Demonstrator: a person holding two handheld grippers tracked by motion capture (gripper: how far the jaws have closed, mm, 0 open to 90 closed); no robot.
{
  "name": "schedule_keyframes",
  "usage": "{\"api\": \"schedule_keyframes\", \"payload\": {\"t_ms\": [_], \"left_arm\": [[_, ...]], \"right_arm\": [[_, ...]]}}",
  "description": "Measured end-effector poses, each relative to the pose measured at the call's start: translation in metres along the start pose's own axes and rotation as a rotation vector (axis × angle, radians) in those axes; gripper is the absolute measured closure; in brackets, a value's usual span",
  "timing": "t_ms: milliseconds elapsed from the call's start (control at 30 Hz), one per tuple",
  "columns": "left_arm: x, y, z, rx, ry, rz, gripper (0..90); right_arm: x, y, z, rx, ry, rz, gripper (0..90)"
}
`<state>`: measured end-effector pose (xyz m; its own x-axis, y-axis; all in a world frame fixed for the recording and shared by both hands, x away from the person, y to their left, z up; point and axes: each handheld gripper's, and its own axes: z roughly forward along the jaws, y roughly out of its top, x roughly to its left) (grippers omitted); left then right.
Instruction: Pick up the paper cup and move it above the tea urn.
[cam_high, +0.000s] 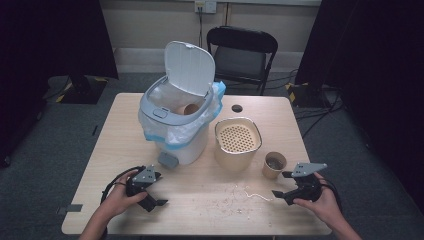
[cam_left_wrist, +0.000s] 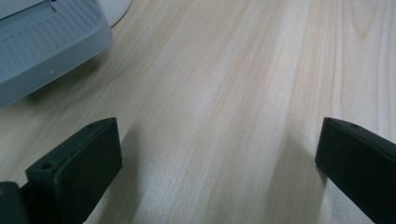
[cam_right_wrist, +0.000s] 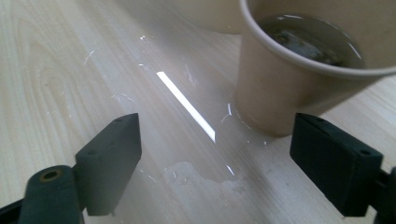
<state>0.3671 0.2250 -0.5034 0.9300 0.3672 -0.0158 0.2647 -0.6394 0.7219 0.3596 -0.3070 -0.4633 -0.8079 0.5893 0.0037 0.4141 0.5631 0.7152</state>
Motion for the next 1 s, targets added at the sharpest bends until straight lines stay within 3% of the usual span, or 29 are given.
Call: {"api": "schedule_keyframes", "payload": {"t_ms": [100,200,333,533,1000], "left_arm": [[0.0,0.0,0.0,0.001,0.0,0.0,0.0],[0.0,0.0,0.0,0.0,0.0,0.0,0.0],[0.0,0.0,0.0,0.0,0.0,0.0,0.0],[0.0,0.0,0.0,0.001,0.0,0.0,0.0],[0.0,0.0,0.0,0.001,0.0,0.0,0.0]], "right_arm": [[-0.005,-0.003,-0.001,-0.03,-0.054,0.034,15.3],[-0.011,-0.004,-0.001,-0.061,-0.073,0.071,16.5],[-0.016,-0.001,0.003,-0.049,-0.1,0.06,17.2],[-0.021,0.004,0.013,-0.075,-0.107,0.071,17.7],[-0.03,0.0,0.027,-0.16,-0.1,0.148,20.2]]}}
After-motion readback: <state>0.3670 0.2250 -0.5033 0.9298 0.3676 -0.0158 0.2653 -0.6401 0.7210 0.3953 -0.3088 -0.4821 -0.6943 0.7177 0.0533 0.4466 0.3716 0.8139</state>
